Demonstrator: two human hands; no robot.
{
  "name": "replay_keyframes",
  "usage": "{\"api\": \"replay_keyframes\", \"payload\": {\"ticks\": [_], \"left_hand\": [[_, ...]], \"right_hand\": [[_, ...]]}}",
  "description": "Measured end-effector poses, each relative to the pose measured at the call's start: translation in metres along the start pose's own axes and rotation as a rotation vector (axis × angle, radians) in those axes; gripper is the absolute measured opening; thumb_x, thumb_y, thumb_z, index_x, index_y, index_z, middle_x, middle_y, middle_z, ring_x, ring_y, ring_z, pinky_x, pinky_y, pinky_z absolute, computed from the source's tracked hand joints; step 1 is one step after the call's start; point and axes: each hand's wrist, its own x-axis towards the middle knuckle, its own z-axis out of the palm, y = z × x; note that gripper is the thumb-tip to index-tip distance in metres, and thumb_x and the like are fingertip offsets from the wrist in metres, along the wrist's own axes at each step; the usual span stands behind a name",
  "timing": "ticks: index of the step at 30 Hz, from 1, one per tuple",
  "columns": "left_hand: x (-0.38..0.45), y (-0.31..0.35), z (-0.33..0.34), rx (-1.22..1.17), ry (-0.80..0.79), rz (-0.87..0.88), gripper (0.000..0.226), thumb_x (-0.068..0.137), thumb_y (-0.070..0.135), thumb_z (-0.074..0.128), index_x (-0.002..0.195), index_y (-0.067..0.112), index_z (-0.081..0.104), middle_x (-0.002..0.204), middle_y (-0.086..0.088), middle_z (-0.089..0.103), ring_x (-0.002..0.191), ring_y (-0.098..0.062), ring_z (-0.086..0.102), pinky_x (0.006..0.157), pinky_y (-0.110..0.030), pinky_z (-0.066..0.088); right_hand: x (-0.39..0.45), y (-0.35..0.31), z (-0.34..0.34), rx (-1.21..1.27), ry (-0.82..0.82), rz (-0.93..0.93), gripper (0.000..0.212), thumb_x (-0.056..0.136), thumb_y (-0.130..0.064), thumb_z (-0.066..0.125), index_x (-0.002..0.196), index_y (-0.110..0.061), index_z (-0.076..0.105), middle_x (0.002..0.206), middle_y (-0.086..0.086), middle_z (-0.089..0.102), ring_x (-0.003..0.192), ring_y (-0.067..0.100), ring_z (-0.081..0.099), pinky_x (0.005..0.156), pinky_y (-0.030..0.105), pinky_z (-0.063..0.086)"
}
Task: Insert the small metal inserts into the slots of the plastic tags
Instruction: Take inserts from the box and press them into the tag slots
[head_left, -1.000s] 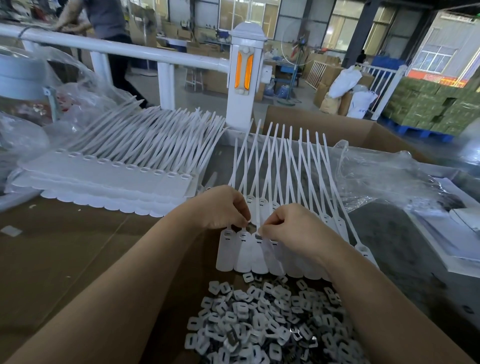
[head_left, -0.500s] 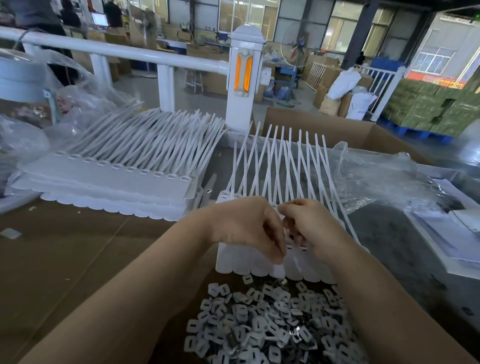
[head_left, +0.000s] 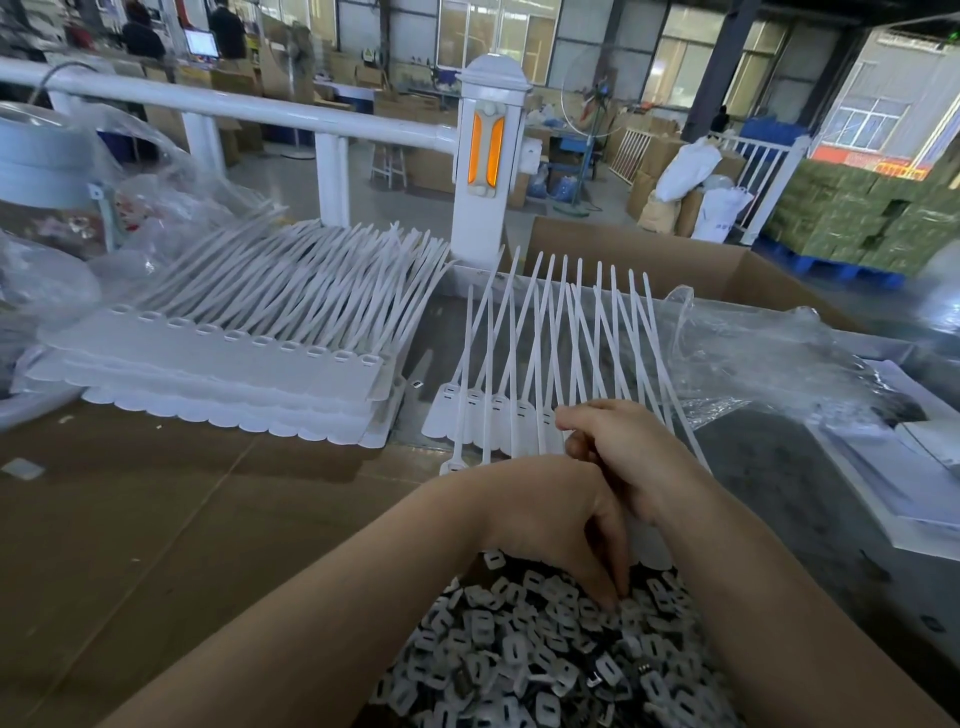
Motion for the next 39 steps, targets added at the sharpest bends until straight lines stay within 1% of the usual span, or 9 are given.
{"api": "replay_keyframes", "payload": {"ticks": [4,7,11,14,17,23,28,33,39], "left_hand": [[0.002,-0.003,-0.001,-0.007,0.001,-0.014,0.010,0.082,0.021,0.079,0.092,0.021,0.078,0.080,0.019,0.070,0.074,0.008,0.060,0.073,-0.006,0.044],[0.001,-0.006,-0.004,-0.062,0.050,-0.043,0.005,0.083,0.022,0.077,0.088,0.020,0.076,0.079,0.011,0.071,0.073,0.002,0.062,0.073,-0.013,0.049],[-0.006,-0.019,-0.022,-0.175,0.254,-0.097,0.006,0.083,0.021,0.074,0.086,0.016,0.076,0.078,0.004,0.073,0.067,-0.005,0.065,0.064,-0.015,0.051],[-0.013,-0.036,-0.036,-0.313,0.449,-0.194,0.006,0.086,0.021,0.074,0.087,0.014,0.075,0.080,-0.006,0.075,0.069,-0.013,0.069,0.067,-0.023,0.056],[-0.018,-0.048,-0.039,-0.422,0.621,-0.228,0.003,0.085,0.014,0.076,0.087,0.013,0.074,0.077,-0.006,0.075,0.069,-0.016,0.070,0.069,-0.026,0.060],[-0.014,-0.048,-0.036,-0.310,0.746,-0.187,0.004,0.081,0.018,0.079,0.081,0.021,0.077,0.072,0.001,0.074,0.072,-0.021,0.071,0.070,-0.030,0.060],[-0.015,-0.049,-0.035,-0.327,0.741,-0.152,0.012,0.078,0.007,0.080,0.081,0.018,0.078,0.075,0.001,0.075,0.071,-0.016,0.070,0.072,-0.029,0.060],[-0.019,-0.051,-0.040,-0.582,0.669,-0.195,0.015,0.078,-0.001,0.078,0.091,0.005,0.073,0.083,-0.014,0.075,0.075,-0.020,0.072,0.071,-0.026,0.060],[-0.016,-0.048,-0.037,-0.512,0.662,-0.230,0.013,0.080,0.005,0.079,0.090,0.006,0.071,0.078,-0.006,0.076,0.074,-0.016,0.074,0.071,-0.027,0.061]], "right_hand": [[0.000,0.000,0.000,-0.005,0.002,-0.003,0.010,0.092,-0.020,0.064,0.093,-0.010,0.067,0.054,0.000,0.057,0.053,0.016,0.045,0.061,0.035,0.038],[0.000,0.000,-0.001,0.003,0.003,-0.011,0.012,0.090,-0.019,0.065,0.081,-0.012,0.066,0.053,0.000,0.056,0.050,0.017,0.046,0.061,0.036,0.038],[-0.001,-0.001,-0.002,0.010,-0.005,-0.033,0.013,0.094,-0.019,0.063,0.088,-0.011,0.069,0.054,0.000,0.060,0.048,0.016,0.049,0.053,0.031,0.039],[-0.002,-0.003,-0.001,0.035,-0.017,-0.043,0.011,0.096,-0.017,0.062,0.094,-0.008,0.067,0.057,0.000,0.063,0.049,0.014,0.049,0.048,0.028,0.039],[-0.005,-0.004,-0.001,0.022,-0.040,-0.049,0.009,0.094,-0.016,0.064,0.095,-0.008,0.069,0.063,0.003,0.068,0.051,0.013,0.052,0.046,0.024,0.040],[-0.008,-0.004,-0.001,-0.001,-0.077,-0.064,0.021,0.096,-0.027,0.065,0.090,-0.009,0.074,0.075,0.005,0.075,0.054,0.010,0.057,0.049,0.022,0.044],[-0.007,-0.004,-0.002,0.051,-0.100,-0.086,0.015,0.095,-0.018,0.066,0.093,-0.004,0.072,0.073,0.006,0.074,0.056,0.011,0.056,0.049,0.021,0.045],[-0.007,-0.003,-0.002,0.089,-0.124,-0.092,0.009,0.091,-0.015,0.071,0.087,-0.007,0.074,0.075,0.006,0.074,0.055,0.009,0.057,0.049,0.020,0.046],[-0.007,-0.002,0.002,0.020,-0.078,-0.145,0.013,0.095,-0.016,0.066,0.088,-0.007,0.073,0.072,0.004,0.074,0.058,0.010,0.059,0.057,0.024,0.048]]}}
